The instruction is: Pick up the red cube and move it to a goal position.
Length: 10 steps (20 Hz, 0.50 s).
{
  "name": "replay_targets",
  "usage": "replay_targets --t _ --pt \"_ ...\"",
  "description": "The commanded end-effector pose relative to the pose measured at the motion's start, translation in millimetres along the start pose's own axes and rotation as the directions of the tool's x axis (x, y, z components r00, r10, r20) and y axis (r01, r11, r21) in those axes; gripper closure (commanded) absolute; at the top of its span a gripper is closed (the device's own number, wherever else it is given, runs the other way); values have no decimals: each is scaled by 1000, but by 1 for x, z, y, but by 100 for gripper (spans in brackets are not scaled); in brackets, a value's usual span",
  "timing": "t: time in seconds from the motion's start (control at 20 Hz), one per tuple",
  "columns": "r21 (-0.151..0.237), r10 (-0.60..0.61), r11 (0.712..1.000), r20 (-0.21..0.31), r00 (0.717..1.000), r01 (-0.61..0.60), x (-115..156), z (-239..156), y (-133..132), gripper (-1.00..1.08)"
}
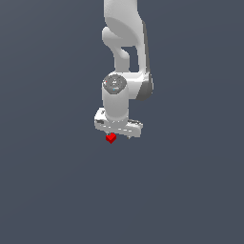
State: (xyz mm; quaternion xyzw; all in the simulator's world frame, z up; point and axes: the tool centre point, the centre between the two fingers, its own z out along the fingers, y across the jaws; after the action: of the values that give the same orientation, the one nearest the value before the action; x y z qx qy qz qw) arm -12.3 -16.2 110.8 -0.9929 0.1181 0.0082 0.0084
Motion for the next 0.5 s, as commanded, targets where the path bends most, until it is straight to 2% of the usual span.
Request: replay_targets --t 0.0,0.45 --pt "-2 78 997 -4 997 -78 -3 15 10 -92" --pt "-7 344 939 -18 939 -344 -18 66 43 -92"
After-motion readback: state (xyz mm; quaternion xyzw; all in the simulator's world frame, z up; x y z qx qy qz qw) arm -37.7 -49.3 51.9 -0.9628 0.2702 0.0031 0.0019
